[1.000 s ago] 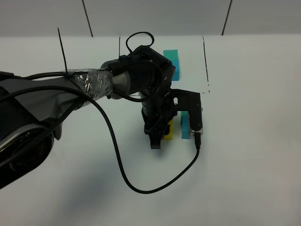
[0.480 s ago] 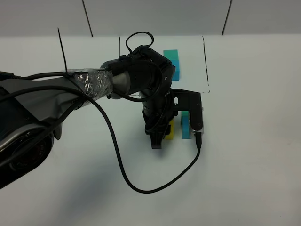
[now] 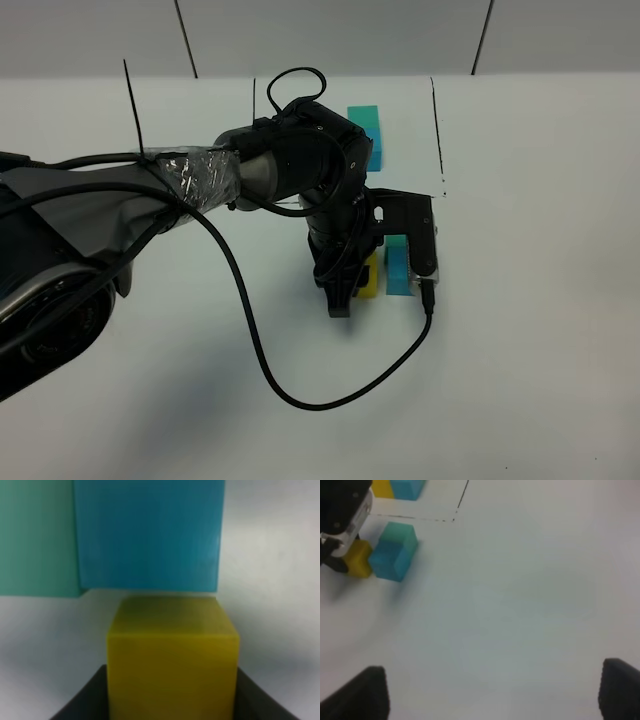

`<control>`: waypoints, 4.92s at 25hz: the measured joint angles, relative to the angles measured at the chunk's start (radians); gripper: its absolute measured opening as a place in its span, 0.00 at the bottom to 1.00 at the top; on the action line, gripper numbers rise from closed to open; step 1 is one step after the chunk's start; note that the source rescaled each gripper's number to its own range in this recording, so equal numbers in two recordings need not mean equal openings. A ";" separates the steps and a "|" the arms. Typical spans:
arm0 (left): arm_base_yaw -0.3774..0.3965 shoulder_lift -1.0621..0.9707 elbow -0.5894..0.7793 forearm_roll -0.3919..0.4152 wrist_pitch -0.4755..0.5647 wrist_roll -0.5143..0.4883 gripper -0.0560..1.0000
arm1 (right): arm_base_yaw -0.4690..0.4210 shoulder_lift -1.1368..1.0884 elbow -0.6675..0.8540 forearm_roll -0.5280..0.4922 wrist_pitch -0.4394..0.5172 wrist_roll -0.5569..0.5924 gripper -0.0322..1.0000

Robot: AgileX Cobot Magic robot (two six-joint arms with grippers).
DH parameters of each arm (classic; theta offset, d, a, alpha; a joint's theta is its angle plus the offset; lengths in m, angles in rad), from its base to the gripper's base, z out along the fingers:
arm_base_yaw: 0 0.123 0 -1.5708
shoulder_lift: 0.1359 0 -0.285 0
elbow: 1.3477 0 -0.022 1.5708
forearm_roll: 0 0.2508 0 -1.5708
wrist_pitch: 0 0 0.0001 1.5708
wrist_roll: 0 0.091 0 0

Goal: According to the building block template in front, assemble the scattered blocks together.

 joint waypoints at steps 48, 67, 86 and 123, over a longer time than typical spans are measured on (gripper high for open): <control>0.000 0.001 0.000 -0.022 -0.045 0.027 0.05 | 0.000 0.000 0.000 0.000 0.000 0.000 0.71; 0.000 0.002 0.000 -0.023 -0.075 0.047 0.05 | 0.000 0.000 0.000 0.000 0.000 0.000 0.71; 0.000 0.002 0.000 -0.023 -0.075 0.050 0.05 | 0.000 0.000 0.000 0.000 0.000 0.000 0.71; 0.231 -0.323 0.000 0.120 0.278 -0.431 0.60 | 0.000 0.000 0.000 0.000 0.001 0.000 0.71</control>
